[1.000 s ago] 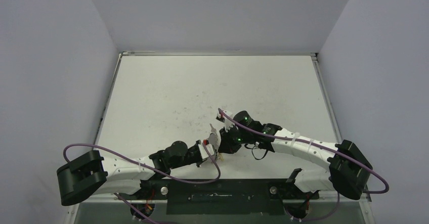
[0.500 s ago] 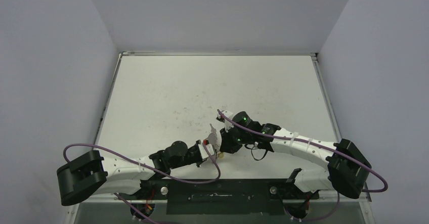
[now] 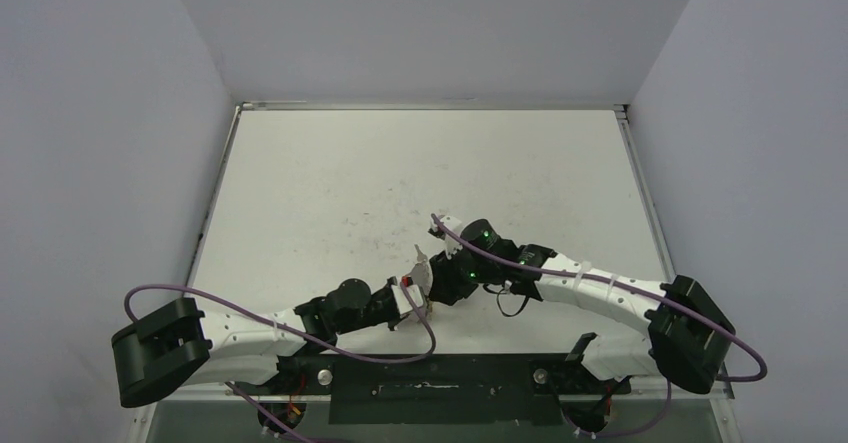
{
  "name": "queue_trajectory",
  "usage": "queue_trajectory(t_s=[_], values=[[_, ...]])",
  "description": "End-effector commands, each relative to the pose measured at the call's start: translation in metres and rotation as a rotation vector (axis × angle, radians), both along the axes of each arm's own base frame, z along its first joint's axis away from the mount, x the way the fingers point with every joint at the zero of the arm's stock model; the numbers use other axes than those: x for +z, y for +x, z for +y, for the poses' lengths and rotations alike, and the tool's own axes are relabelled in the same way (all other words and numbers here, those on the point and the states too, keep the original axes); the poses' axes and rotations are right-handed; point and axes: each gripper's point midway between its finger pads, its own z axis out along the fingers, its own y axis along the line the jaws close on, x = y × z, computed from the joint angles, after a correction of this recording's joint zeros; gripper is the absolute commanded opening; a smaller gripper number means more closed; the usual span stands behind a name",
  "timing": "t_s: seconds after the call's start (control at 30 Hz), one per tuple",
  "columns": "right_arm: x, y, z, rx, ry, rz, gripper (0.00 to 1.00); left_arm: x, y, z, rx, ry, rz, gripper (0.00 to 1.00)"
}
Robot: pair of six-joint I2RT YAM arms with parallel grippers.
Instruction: Put the keys on the keyring
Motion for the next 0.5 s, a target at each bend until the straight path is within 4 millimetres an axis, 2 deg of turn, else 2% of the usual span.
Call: queue_trajectory(t_s=[0.0,0.27,0.47], values=[[0.024,0.014,0.0,-0.043,0.075,-0.094,0.43,0.033,0.003,-0.011,-0.002,-0.106,-0.037,0.0],[0.049,0.023,-0.014,-0.033,0.163,-0.221,0.48,0.035,0.001,-0.009,-0.009,-0.111,-0.052,0.0],[0.078,0.021,-0.019,0.021,0.313,-0.436,0.52,0.036,0.0,-0.004,-0.007,-0.119,-0.067,0.0]])
